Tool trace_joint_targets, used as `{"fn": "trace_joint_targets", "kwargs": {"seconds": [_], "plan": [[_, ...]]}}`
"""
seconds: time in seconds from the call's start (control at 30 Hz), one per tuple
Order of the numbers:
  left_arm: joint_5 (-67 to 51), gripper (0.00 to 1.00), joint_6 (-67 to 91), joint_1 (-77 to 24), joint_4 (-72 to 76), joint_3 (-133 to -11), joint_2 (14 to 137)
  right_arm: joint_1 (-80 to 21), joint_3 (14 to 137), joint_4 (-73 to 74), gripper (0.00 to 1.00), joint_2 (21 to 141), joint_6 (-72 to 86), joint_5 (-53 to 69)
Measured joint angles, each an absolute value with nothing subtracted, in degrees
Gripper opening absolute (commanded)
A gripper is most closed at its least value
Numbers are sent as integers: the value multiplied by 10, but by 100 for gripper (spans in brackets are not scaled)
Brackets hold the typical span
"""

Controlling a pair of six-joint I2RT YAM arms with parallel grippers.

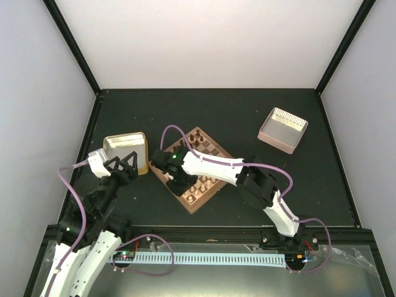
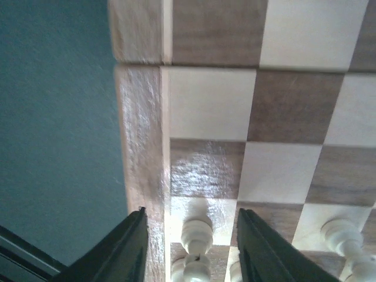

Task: Set up the chess pieces on the board
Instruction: Place the chess piece on the chessboard, then reset both arms

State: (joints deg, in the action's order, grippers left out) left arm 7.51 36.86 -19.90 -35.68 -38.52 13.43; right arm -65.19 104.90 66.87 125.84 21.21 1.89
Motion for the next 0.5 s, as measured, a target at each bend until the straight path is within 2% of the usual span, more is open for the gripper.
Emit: {"fn": "trace_joint_targets", "kwargs": {"seconds": [0.27, 0.37, 0.5], "plan": [[74, 99, 342, -199, -377, -403, 143, -642, 1060, 607, 50, 1204, 245, 5], [66, 99, 325, -199, -377, -413, 153, -629, 1001, 559, 51, 1125, 261, -18], [38, 99, 291, -199, -376, -415, 159, -595, 875, 487, 63, 982, 290, -75]]}}
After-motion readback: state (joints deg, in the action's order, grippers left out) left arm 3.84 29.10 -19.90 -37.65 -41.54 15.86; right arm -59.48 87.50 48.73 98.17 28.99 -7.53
